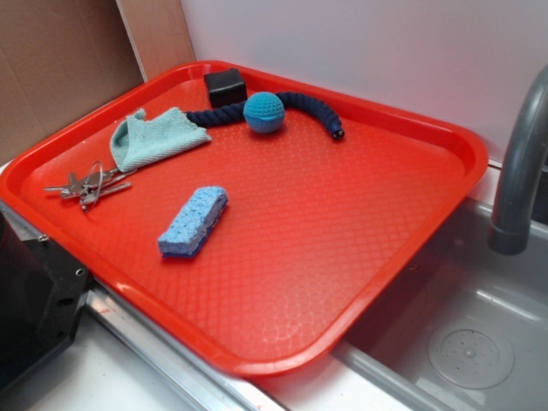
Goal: Grab the blue ball.
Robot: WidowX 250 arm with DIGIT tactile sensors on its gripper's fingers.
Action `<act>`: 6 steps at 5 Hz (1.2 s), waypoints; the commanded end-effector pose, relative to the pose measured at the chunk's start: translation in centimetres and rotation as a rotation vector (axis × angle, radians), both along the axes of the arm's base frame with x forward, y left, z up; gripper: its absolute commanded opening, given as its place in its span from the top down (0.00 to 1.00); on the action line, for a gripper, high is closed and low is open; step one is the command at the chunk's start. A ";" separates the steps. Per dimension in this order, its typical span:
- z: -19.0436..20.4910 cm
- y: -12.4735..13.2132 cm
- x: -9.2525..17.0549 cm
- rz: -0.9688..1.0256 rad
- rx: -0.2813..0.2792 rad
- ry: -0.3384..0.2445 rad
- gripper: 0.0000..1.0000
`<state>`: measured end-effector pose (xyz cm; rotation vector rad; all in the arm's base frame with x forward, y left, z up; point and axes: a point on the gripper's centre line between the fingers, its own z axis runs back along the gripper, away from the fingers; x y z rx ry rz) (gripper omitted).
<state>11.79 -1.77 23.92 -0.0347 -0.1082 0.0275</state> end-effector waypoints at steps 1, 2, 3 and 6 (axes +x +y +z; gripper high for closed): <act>-9.3 5.3 10.3 0.021 0.167 0.034 0.00; -12.1 5.1 14.8 -0.147 0.156 -0.005 0.00; -13.0 4.4 16.5 -0.268 0.166 -0.075 0.00; -18.5 2.1 18.9 -0.414 0.156 -0.116 0.00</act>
